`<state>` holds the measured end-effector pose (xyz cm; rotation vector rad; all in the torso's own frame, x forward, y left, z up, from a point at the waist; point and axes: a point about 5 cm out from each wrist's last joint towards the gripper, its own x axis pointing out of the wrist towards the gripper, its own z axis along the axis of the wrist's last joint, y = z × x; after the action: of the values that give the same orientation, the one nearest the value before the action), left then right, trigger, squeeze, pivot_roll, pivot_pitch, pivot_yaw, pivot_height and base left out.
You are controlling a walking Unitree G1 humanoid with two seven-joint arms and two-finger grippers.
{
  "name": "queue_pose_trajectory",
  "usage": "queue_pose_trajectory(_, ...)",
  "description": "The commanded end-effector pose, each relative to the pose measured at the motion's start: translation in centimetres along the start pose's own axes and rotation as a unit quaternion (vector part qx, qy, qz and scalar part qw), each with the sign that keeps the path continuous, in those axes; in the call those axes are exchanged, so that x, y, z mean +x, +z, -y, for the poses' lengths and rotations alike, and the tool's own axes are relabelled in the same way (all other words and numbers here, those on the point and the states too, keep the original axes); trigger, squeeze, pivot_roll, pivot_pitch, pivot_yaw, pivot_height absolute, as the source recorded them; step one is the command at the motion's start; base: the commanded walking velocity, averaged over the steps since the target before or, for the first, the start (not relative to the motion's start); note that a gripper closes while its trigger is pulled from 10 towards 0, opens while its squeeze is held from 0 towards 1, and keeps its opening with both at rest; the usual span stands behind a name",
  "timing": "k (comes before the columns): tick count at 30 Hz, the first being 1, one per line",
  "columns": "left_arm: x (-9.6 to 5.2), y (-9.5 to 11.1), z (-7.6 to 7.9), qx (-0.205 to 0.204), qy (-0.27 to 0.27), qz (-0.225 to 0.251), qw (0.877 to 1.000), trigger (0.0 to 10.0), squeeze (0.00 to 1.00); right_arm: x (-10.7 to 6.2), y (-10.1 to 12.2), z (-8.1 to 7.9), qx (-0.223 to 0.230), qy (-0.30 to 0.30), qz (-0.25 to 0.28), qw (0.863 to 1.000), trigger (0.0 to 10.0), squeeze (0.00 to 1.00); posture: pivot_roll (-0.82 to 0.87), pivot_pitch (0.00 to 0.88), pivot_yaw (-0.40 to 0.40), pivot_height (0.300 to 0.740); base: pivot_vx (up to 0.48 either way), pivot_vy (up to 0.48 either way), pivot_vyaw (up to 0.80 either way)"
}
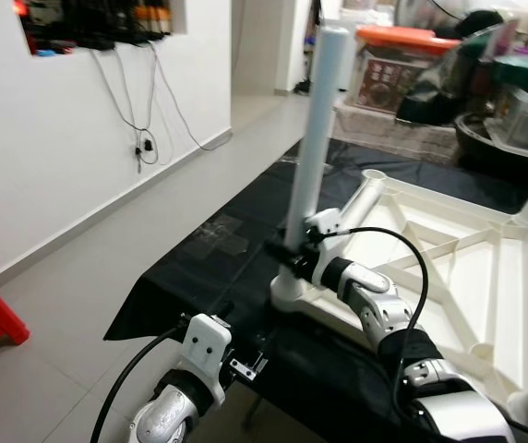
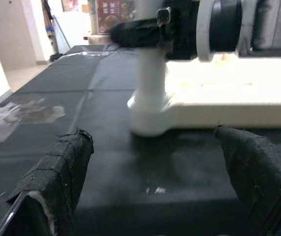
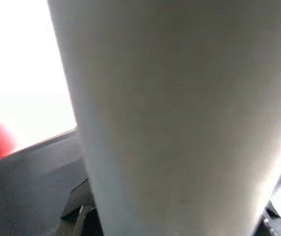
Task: Building children table
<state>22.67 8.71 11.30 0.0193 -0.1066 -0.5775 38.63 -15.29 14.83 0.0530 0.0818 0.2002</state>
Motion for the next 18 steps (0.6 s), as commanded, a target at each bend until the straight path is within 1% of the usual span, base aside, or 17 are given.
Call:
queue_pose_trajectory(1,0.0,0.0,0.1,0.000,-0.002,-0.003,1.000,10.0,0.00,-1.5,-0.7,4.9,0.012,-0.202,-0.027,0.979,0.0,0.00,0.19,0.000,-0.080,0.740,0.000,0.000,0.00)
queue_pose_trajectory(2,0.0,0.0,0.1,0.000,-0.002,-0.003,1.000,10.0,0.00,-2.2,-1.1,5.6,0.021,-0.258,-0.027,0.966,0.0,0.00,0.19,0.000,-0.079,0.740,0.000,0.000,0.00)
queue_pose_trajectory(3,0.0,0.0,0.1,0.000,-0.002,-0.003,1.000,10.0,0.00,-2.2,-1.1,5.6,0.021,-0.258,-0.027,0.966,0.0,0.00,0.19,0.000,-0.079,0.740,0.000,0.000,0.00)
queue_pose_trajectory(4,0.0,0.0,0.1,0.001,-0.002,-0.003,1.000,10.0,0.00,-2.5,-1.3,5.9,0.025,-0.282,-0.027,0.959,0.0,0.00,0.19,0.000,-0.079,0.740,0.000,0.000,0.00)
queue_pose_trajectory(5,0.0,0.0,0.1,0.001,-0.002,-0.003,1.000,10.0,0.00,-2.5,-1.3,5.9,0.025,-0.282,-0.027,0.959,0.0,0.00,0.19,0.000,-0.079,0.740,0.000,0.000,0.00)
queue_pose_trajectory(7,0.0,0.0,0.1,0.001,-0.002,-0.003,1.000,10.0,0.00,-3.7,-2.1,5.7,0.033,-0.346,-0.016,0.937,0.0,0.00,0.19,0.000,-0.078,0.740,0.000,0.000,0.00)
queue_pose_trajectory(8,0.0,0.0,0.1,0.001,-0.002,-0.003,1.000,10.0,0.00,-3.7,-2.1,5.7,0.033,-0.346,-0.016,0.937,0.0,0.00,0.19,0.000,-0.078,0.740,0.000,0.000,0.00)
queue_pose_trajectory(9,0.0,0.0,0.1,0.001,-0.002,-0.003,1.000,10.0,0.00,-4.1,-2.3,5.5,0.038,-0.371,-0.013,0.928,0.0,0.00,0.19,0.000,-0.078,0.740,0.000,0.000,0.00)
queue_pose_trajectory(10,0.0,0.0,0.1,0.001,-0.002,-0.003,1.000,10.0,0.00,-4.3,-2.4,5.4,0.040,-0.388,-0.010,0.921,0.0,0.00,0.19,0.000,-0.080,0.740,0.000,0.000,0.00)
queue_pose_trajectory(11,0.0,0.0,0.1,0.001,-0.002,-0.003,1.000,10.0,0.00,-4.3,-2.4,5.4,0.040,-0.388,-0.010,0.921,0.0,0.00,0.19,0.000,-0.080,0.740,0.000,0.000,0.00)
queue_pose_trajectory(12,0.0,0.0,0.1,0.001,-0.001,-0.003,1.000,10.0,0.00,-4.3,-2.4,5.3,0.041,-0.400,-0.010,0.915,0.0,0.00,0.19,0.000,-0.080,0.740,0.000,0.000,0.00)
queue_pose_trajectory(13,0.0,0.0,0.1,0.001,-0.001,-0.003,1.000,10.0,0.00,-4.3,-2.4,5.3,0.041,-0.400,-0.010,0.915,0.0,0.00,0.19,0.000,-0.080,0.740,0.000,0.000,0.00)
queue_pose_trajectory(14,0.0,0.0,0.0,0.001,-0.001,-0.003,1.000,10.0,0.00,-4.0,-2.2,5.0,0.035,-0.398,-0.011,0.917,9.9,0.00,0.18,0.000,-0.078,0.740,0.000,0.000,0.00)
queue_pose_trajectory(15,0.0,0.0,0.0,0.001,-0.001,-0.003,1.000,10.0,0.00,-3.7,-2.2,4.7,0.034,-0.384,-0.012,0.923,9.9,0.00,0.18,0.000,-0.078,0.740,0.000,0.000,0.00)
queue_pose_trajectory(16,0.0,0.0,0.0,0.001,-0.001,-0.003,1.000,10.0,0.00,-3.7,-2.2,4.7,0.034,-0.384,-0.012,0.923,9.9,0.00,0.18,0.000,-0.078,0.740,0.000,0.000,0.00)
queue_pose_trajectory(17,0.0,0.0,0.0,0.000,-0.001,-0.003,1.000,10.0,0.00,-3.4,-2.0,4.3,0.035,-0.371,-0.008,0.928,10.0,0.00,0.18,0.000,-0.078,0.740,0.000,0.000,0.00)
queue_pose_trajectory(18,0.0,0.0,0.0,0.000,-0.001,-0.004,1.000,10.0,0.00,-2.9,-1.5,3.5,0.043,-0.332,0.017,0.942,10.0,1.00,0.18,0.000,-0.080,0.740,0.000,0.000,0.00)
